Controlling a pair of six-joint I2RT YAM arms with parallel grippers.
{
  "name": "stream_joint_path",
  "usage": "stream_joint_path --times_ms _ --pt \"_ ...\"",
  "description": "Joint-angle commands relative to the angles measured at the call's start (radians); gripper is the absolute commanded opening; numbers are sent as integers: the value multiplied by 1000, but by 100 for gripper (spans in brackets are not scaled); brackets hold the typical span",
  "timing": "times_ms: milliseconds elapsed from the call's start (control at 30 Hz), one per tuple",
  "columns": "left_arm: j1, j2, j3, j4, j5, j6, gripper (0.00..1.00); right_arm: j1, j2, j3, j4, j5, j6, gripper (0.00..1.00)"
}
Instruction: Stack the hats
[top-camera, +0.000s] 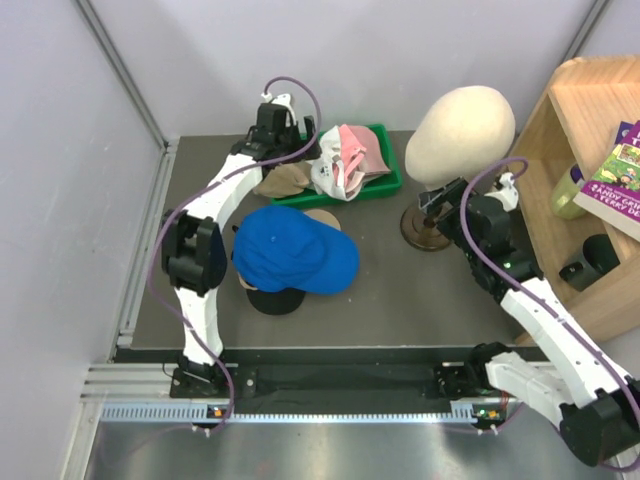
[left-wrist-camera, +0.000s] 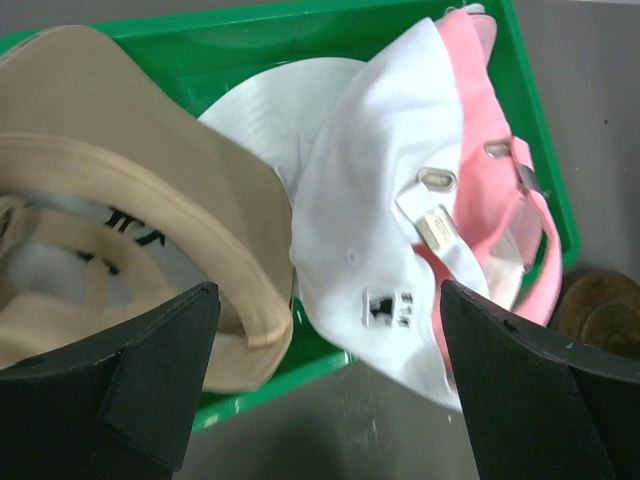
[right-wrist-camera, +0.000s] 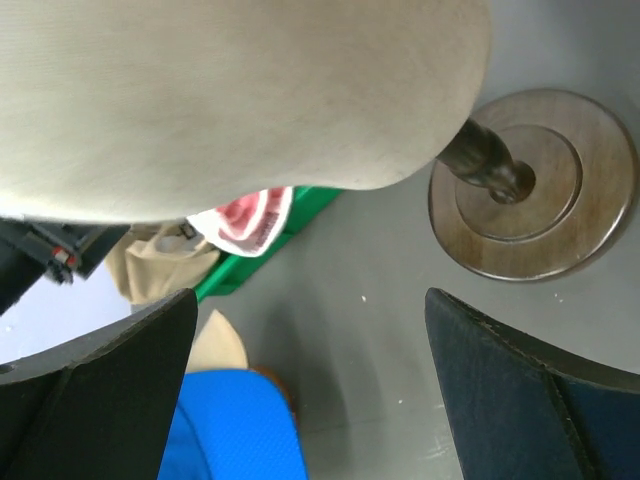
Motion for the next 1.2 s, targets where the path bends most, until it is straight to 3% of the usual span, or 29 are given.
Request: stream_joint_path --times_ms 0,267,367,400,533,833,1100,1167 --pt "15 93 128 62 54 -6 94 -40 52 65 78 -80 5 95" --pt "31 216 196 131 120 -42 87 -89 155 105 101 -131 -3 95" --pt "31 227 192 175 174 -55 67 -99 189 128 104 -146 -9 94" --pt "31 225 190 185 182 -55 49 -99 204 131 105 -152 -11 94" --pt "35 196 185 214 153 -52 0 -100 238 152 113 -171 -14 94" --pt "81 89 224 229 180 -36 0 -100 249 152 129 -166 -20 93" --pt "133 78 140 152 143 17 1 -102 244 137 144 -175 -4 93" --pt "143 92 167 105 165 39 28 -100 241 131 144 -175 0 93"
